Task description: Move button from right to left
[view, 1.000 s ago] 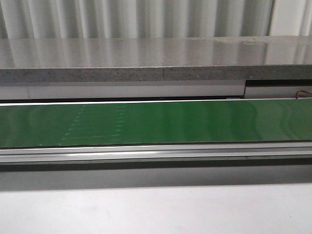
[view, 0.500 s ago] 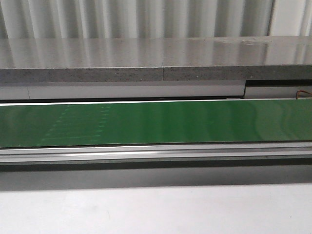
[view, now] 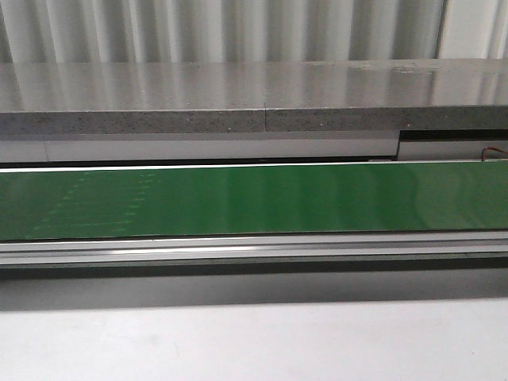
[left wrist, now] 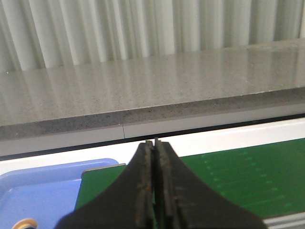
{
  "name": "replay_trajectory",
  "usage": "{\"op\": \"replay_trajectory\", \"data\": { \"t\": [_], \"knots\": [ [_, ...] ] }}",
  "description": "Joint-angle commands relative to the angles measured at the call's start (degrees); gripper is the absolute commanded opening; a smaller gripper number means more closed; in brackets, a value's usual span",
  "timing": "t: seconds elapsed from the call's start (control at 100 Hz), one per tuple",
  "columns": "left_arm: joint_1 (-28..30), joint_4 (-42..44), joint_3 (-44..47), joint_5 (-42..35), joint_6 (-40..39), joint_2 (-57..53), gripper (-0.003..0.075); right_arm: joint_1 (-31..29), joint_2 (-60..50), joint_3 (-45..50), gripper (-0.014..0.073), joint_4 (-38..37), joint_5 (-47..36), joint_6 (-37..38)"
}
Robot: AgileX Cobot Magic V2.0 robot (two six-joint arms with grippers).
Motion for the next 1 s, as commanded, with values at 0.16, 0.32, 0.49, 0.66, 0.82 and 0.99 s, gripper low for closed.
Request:
{"op": "replay_trajectory", "data": {
  "t": [0.16, 0.32, 0.49, 0.66, 0.82, 0.99],
  "knots": [
    [2.6, 0.0, 5.7, -17.4, -2.5, 0.3, -0.0020, 0.0, 0.7, -1.2, -0.0066, 0.3, -4.3, -0.6],
    [4.6, 2.1, 11.1, -17.4, -3.9, -2.8, -0.0020, 0.0, 0.7, -1.2, -0.0066, 0.3, -4.3, -0.6],
    [4.6, 3.2, 15.9, -14.3, -6.1, -2.6, -0.0020, 0.0, 0.7, -1.2, -0.0066, 0.3, -4.3, -0.6],
    [4.1, 2.9, 16.0, -12.2, -6.1, -2.6, -0.0020, 0.0, 0.7, -1.2, -0.0066, 0.3, -4.3, -0.6],
    [4.1, 2.9, 16.0, -12.2, -6.1, -2.6, -0.0020, 0.0, 0.7, -1.2, -0.0066, 0.3, -4.3, -0.6],
    [4.1, 2.9, 16.0, -12.2, -6.1, -2.6, -0.0020, 0.0, 0.7, -1.2, -0.0066, 0.3, -4.3, -0.6]
  ]
}}
